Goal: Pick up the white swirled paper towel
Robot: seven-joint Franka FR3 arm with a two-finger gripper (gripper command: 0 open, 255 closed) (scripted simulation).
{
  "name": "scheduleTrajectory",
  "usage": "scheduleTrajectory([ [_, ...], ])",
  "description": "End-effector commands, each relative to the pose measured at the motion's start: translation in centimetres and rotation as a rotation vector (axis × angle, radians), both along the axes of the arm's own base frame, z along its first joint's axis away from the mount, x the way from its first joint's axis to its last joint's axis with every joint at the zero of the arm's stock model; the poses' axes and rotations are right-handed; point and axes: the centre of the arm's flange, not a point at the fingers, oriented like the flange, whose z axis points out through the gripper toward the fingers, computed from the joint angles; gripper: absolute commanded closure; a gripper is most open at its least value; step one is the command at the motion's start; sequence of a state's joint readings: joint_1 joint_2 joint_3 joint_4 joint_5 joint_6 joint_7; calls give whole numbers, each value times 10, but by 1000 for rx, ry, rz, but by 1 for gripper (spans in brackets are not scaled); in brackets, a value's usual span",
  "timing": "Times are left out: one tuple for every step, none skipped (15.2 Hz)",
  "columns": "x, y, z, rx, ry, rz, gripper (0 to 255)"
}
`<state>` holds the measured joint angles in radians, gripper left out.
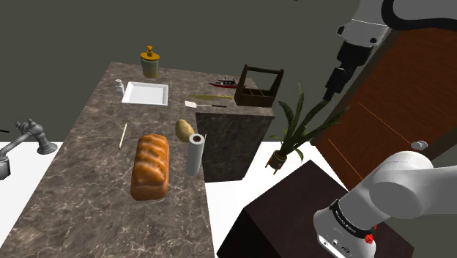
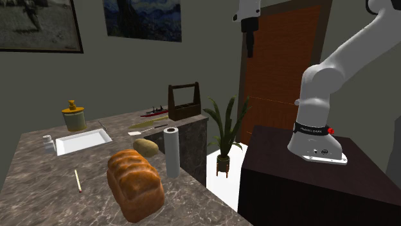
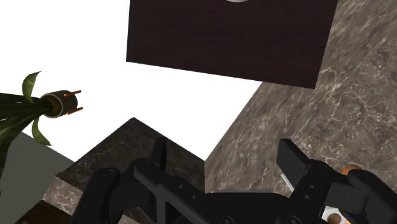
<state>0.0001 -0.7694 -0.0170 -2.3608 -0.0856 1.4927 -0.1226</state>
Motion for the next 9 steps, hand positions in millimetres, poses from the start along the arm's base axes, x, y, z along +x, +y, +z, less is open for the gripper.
scheduleTrajectory([
  [0, 0, 0, 0, 0, 0, 0],
  [8, 7, -7, 2, -2, 13, 0],
  [16, 14, -15, 3, -4, 25, 0],
  [24, 21, -22, 5, -6, 38, 0],
  [32, 28, -29, 7, -9, 50, 0],
  [40, 35, -36, 8, -11, 63, 0],
  [47, 42, -44, 10, -13, 75, 0],
  [55, 50, -51, 12, -15, 88, 0],
  [62, 57, -58, 13, -17, 100, 0],
])
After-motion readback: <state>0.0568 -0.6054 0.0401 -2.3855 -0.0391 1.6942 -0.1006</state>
